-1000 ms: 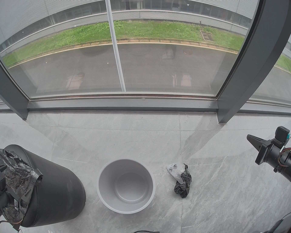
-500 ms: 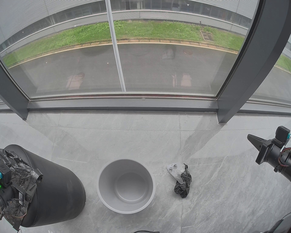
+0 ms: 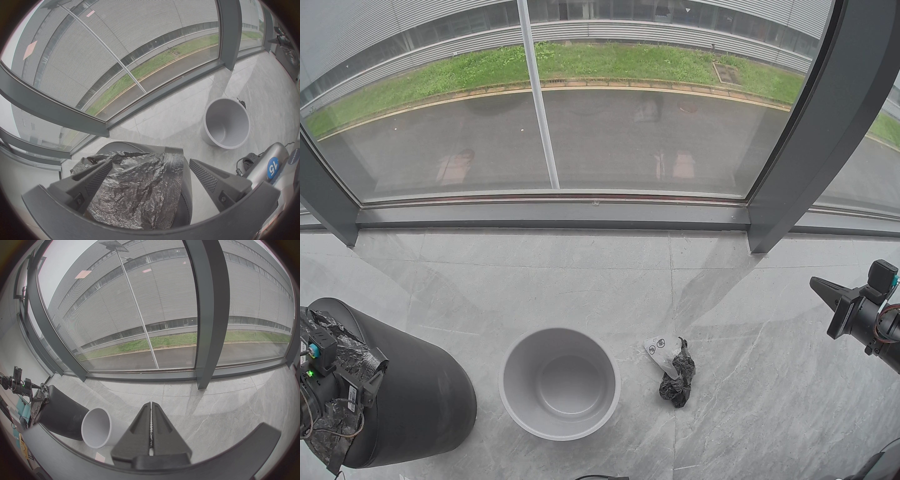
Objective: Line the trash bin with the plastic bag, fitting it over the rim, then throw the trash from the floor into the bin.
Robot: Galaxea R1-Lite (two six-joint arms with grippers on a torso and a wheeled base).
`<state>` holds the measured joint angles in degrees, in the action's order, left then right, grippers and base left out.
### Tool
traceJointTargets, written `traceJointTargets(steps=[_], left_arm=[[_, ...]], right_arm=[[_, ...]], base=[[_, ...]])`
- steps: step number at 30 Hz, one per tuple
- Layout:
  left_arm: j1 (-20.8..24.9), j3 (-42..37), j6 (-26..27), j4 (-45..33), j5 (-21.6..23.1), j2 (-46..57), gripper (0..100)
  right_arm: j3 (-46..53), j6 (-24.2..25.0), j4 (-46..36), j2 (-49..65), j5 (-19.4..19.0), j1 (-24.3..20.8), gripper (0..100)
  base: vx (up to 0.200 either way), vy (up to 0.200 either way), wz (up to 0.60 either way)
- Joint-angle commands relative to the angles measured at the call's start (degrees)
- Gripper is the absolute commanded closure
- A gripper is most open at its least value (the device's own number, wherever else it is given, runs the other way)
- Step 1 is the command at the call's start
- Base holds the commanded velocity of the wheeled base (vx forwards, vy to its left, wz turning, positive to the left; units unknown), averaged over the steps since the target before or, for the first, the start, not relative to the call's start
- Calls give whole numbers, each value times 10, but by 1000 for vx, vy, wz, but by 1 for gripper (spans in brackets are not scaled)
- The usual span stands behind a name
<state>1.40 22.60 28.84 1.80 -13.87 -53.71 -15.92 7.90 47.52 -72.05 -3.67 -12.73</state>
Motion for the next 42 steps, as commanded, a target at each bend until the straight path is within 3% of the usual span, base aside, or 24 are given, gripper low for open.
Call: traceJointTargets(steps=[1,38,39,42], left_arm=[[0,-4,0,0,0,-19,0],[-2,-3,-7,21,-21,-73,0],[-2,-4,-7,23,-20,-73,100],[-2,-4,-6,23,-19,-72,100]], right_arm=[[0,0,0,0,0,0,100],[2,1,1,-4,-2,0,100],[2,0,1,-3,-2,0,100],[2,1,1,-4,-2,0,100]], base=[[0,0,0],[0,0,0],[0,0,0],[0,0,0]])
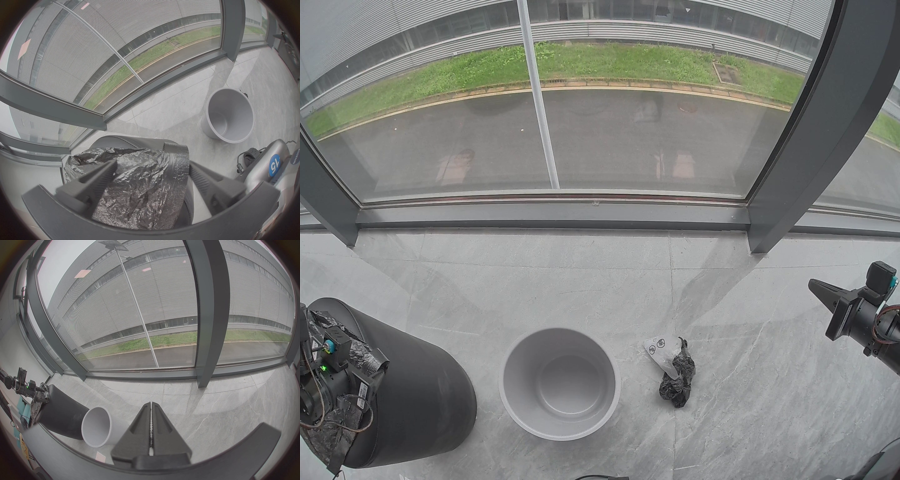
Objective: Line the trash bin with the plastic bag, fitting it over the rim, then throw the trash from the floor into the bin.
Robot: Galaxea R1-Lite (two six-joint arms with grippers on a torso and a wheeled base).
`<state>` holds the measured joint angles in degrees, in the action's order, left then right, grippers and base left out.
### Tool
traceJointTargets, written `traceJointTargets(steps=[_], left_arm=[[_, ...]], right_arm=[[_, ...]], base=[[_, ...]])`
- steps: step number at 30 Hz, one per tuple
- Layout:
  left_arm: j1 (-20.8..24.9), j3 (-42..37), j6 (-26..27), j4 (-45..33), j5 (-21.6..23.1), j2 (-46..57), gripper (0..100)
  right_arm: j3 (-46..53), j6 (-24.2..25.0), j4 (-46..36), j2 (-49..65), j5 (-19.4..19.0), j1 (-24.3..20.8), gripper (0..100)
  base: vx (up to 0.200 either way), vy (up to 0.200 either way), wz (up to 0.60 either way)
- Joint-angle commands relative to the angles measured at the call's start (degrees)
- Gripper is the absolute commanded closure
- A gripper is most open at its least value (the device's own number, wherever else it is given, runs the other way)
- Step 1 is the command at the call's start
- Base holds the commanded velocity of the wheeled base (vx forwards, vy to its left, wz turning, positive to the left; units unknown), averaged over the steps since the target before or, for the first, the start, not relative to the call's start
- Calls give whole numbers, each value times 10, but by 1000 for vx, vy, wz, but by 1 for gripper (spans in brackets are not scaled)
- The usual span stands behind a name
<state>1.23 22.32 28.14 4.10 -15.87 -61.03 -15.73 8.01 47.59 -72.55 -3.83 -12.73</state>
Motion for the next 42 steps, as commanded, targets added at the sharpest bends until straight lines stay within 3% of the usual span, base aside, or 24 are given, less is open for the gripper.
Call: traceJointTargets(steps=[1,17,20,21,23,25,26,28,29,31,34,40,42], left_arm=[[0,-1,1,1,1,1,100],[3,-11,-10,2,16,12,100],[4,-13,-77,4,83,42,100],[4,-13,-77,4,83,42,100],[2,2,-209,12,143,48,100],[2,14,-282,32,164,53,100],[3,24,-352,65,185,64,100],[2,29,-426,126,227,66,100],[2,29,-426,126,227,66,100],[3,29,-493,191,272,63,100],[2,30,-517,198,283,57,100],[4,35,-646,199,298,67,100],[4,48,-696,193,327,72,100]], right_arm=[[-1,0,0,1,0,0,100],[0,0,0,7,0,-1,100],[1,0,0,4,0,-1,100],[1,0,0,4,0,-1,100],[3,0,0,0,0,-1,100],[3,0,0,0,0,-1,100],[5,1,0,4,0,-2,100],[10,0,0,4,0,-5,100],[10,0,0,4,0,-6,100],[11,0,0,5,0,-12,100],[16,0,0,7,0,-21,100],[33,-1,0,21,2,-65,100],[36,0,0,19,2,-73,100]], base=[[0,0,0],[0,0,0],[0,0,0],[0,0,0],[0,0,0],[0,0,0],[0,0,0],[0,0,0],[0,0,0],[0,0,0],[0,0,0],[0,0,0],[0,0,0]])
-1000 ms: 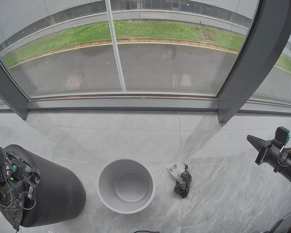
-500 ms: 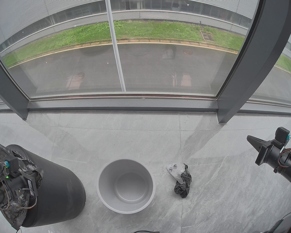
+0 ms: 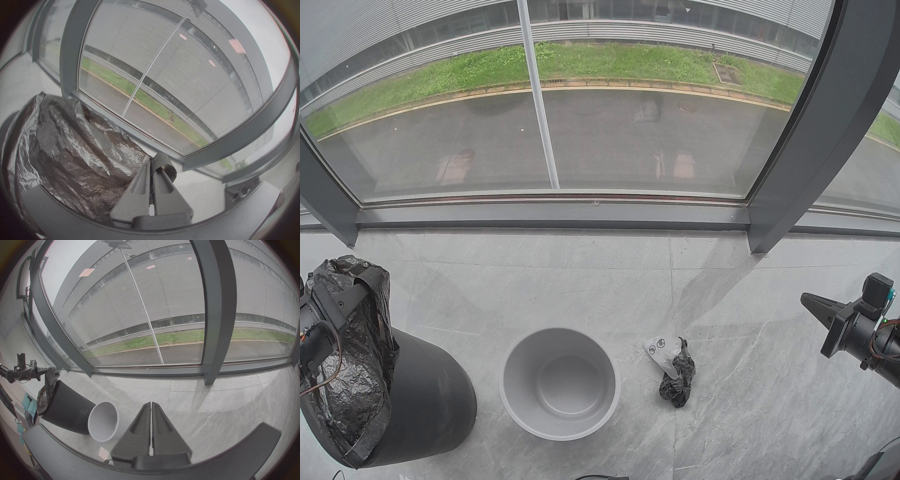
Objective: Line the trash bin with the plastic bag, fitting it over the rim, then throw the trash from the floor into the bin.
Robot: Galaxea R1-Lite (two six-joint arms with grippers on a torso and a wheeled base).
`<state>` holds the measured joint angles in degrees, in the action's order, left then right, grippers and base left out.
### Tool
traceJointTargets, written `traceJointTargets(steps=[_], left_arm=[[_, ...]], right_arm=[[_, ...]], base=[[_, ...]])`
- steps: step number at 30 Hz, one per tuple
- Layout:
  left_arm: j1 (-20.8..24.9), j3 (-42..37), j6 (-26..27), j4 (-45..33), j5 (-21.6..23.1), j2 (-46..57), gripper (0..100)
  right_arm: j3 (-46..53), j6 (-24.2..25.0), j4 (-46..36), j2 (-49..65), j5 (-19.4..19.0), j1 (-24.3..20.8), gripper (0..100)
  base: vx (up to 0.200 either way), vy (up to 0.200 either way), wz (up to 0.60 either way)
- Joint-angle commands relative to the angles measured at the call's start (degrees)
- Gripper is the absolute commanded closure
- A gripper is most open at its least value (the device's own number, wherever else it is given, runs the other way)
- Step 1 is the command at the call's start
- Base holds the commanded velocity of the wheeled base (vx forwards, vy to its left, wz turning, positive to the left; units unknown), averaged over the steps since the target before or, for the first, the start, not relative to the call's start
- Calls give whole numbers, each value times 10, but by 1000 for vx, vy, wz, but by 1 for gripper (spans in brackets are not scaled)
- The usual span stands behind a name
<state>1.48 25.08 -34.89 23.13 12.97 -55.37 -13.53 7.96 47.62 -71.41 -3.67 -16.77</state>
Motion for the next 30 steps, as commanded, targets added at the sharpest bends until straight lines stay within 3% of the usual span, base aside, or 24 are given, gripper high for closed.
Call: traceJointTargets(steps=[1,3,4,7,11,15,18,21,30], left_arm=[[2,26,-84,-2,51,17,100],[3,34,-105,-9,66,17,100],[5,55,-140,-35,94,16,100],[9,103,-178,-97,158,8,100],[33,169,-195,-150,213,-8,100],[65,199,-195,-155,204,-20,100],[101,241,-193,-157,177,-52,100],[123,268,-193,-156,164,-75,100],[212,349,-192,-158,67,-150,100]], right_arm=[[14,0,-1,5,1,-34,100],[15,0,-2,4,1,-35,100],[14,1,-2,3,2,-47,100],[4,7,-2,2,11,-65,100],[-53,61,-7,-20,54,-112,100],[-107,74,-13,-55,93,-148,100],[-176,72,-18,-100,130,-208,100],[-225,69,-24,-143,159,-238,100],[-278,58,-24,-225,166,-299,100]], base=[[0,0,0],[0,0,0],[0,0,0],[0,0,0],[0,0,0],[0,0,0],[0,0,0],[0,0,0],[0,0,0]])
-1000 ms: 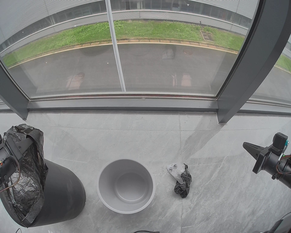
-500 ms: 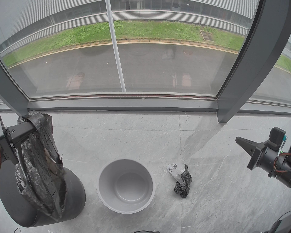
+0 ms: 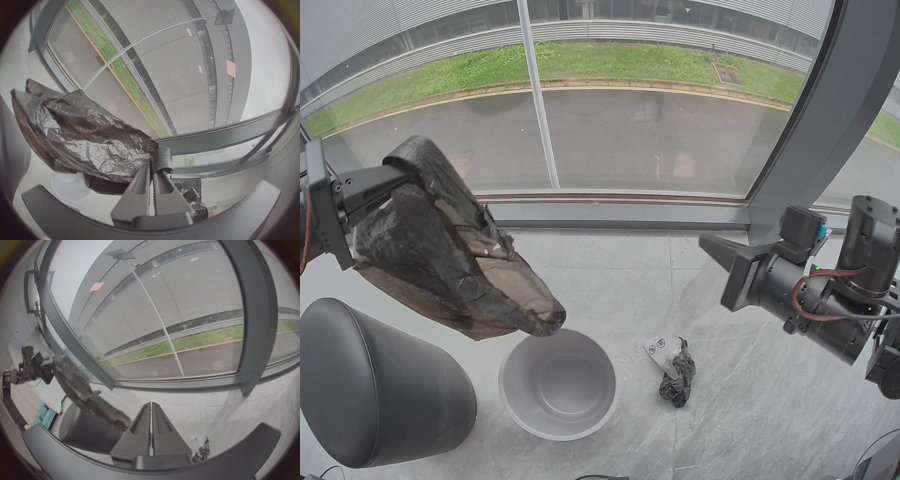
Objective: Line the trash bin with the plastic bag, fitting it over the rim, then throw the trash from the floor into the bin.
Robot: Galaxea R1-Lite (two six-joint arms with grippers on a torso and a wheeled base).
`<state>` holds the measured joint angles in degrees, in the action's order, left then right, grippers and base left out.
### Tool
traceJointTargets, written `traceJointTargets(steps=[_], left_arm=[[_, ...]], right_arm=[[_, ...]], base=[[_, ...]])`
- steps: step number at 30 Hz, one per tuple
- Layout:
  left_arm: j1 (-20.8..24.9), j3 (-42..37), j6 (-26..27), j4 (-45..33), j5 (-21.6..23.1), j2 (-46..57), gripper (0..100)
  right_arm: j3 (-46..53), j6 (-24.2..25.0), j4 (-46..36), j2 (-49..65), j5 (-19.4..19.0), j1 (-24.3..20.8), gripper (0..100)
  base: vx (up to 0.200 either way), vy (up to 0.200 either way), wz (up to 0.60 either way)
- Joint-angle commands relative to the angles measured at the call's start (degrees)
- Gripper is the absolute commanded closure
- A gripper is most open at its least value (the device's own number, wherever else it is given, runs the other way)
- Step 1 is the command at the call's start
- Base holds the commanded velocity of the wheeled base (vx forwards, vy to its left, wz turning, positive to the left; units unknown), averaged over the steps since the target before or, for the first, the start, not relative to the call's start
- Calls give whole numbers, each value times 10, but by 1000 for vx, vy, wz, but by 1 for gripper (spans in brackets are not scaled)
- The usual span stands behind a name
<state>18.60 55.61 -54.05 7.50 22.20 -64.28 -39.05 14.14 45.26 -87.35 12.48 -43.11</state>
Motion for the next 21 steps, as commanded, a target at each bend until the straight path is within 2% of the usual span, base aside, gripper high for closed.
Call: traceJointTargets(steps=[1,4,5,16,21], left_arm=[[47,52,0,-4,-32,-72,100],[61,75,0,-9,-49,-94,100],[64,80,0,-9,-51,-99,100],[85,126,-1,-11,-52,-124,100],[91,130,-4,-18,-52,-117,100]], right_arm=[[-22,-3,1,-70,4,-41,100],[-14,-3,4,-81,5,-56,100],[-11,-3,6,-86,5,-60,0],[-19,-4,15,-179,4,-61,0],[-53,-10,67,-246,6,-60,0]], base=[[0,0,0],[0,0,0],[0,0,0],[0,0,0],[0,0,0]])
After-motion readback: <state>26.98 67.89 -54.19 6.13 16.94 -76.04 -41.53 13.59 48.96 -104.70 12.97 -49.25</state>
